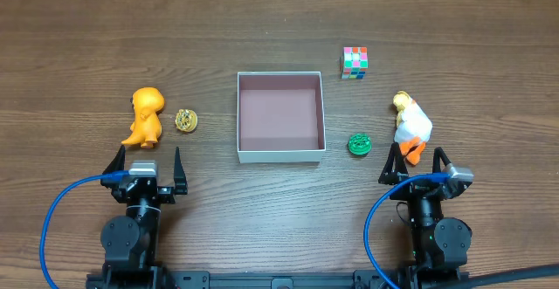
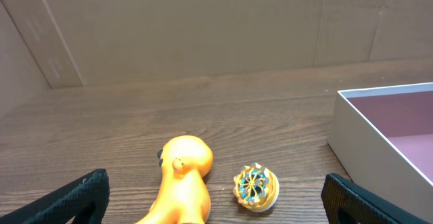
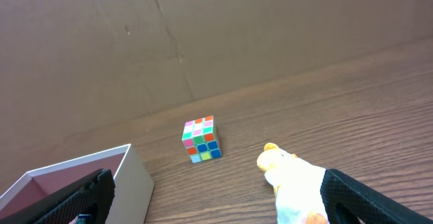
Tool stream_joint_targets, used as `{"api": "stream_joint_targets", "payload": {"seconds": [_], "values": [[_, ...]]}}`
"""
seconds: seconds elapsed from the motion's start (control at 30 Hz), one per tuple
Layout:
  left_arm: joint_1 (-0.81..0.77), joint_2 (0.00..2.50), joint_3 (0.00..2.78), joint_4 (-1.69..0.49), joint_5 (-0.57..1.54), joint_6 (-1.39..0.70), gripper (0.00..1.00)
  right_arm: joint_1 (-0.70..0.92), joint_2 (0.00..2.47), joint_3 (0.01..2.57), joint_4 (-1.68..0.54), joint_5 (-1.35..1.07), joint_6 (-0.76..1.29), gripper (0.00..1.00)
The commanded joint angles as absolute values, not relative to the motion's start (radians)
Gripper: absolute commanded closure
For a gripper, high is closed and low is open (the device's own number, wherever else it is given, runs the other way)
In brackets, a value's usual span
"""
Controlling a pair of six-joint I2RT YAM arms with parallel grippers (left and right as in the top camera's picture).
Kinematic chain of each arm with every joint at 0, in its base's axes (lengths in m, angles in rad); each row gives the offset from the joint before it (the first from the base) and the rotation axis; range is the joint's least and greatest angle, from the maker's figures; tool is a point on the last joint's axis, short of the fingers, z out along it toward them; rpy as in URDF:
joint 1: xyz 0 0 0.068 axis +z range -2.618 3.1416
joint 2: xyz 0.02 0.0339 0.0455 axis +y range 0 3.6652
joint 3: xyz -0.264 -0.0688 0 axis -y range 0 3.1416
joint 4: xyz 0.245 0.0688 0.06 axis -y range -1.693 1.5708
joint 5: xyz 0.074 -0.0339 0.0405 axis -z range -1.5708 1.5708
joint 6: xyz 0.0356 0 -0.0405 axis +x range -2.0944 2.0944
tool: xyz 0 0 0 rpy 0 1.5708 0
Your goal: Pack container
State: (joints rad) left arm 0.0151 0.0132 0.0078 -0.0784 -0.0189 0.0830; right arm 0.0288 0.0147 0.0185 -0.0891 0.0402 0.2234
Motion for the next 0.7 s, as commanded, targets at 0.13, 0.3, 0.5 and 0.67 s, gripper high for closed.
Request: {"api": "stream_joint_targets", "payload": {"seconds": [0.13,0.3,0.5,0.67], "values": [[0.021,0.011,0.005,-0.076,-0.004,0.074,0.0,0.033,0.006,0.008,-0.081,-0.031,0.216,0.0],[0.021,0.011,0.005,-0.076,-0.004,0.074,0.0,0.033,0.006,0.009,-0.022,-0.142,0.216,0.0],[0.021,0.011,0.005,-0.076,-0.004,0.074,0.0,0.033,0.024,0.073,-0.044,-0.146,0.202,0.0],[0.021,0.011,0.005,-0.076,-0.004,0.074,0.0,0.033,0.16,0.224,-0.137,-0.061,0.156,0.0]]}}
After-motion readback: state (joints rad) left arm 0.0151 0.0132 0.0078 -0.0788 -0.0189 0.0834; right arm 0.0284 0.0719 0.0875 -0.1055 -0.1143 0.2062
